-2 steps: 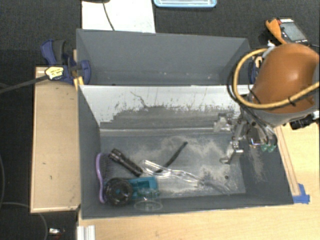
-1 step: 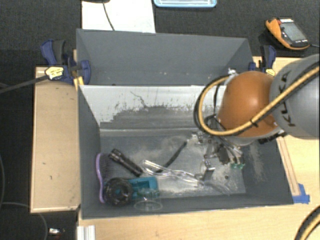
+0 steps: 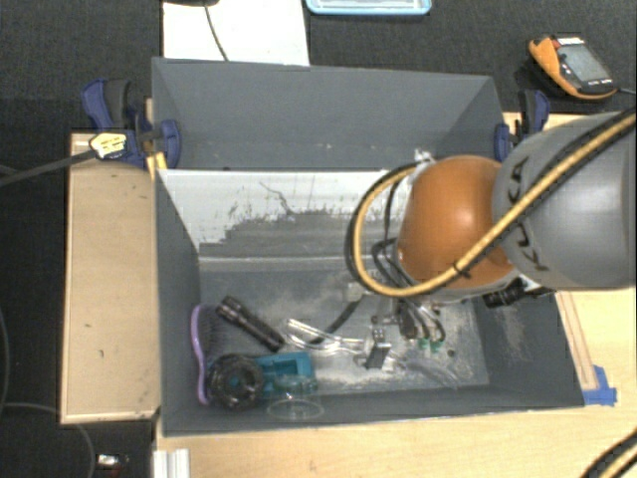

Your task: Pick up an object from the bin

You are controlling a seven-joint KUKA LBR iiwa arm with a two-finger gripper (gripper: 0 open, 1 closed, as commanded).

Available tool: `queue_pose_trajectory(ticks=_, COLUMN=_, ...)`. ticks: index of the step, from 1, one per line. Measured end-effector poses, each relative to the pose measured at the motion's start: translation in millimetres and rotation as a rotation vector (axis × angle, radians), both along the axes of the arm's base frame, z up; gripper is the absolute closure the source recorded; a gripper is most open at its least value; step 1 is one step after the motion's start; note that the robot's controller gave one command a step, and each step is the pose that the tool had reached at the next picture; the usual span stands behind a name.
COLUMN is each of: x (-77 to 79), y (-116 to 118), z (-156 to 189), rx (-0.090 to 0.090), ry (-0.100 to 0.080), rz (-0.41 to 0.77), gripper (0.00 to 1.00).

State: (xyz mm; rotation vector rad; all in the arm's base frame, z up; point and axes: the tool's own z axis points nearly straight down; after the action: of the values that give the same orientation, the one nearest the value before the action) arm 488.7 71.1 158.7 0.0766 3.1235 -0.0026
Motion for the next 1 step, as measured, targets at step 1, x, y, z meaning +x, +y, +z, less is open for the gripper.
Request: queue_pose_trajectory(ticks=1, x=-11.0, y=28.5, z=-60.4, rx=0.001, ry=0.017, rz=0.241, gripper=0.0)
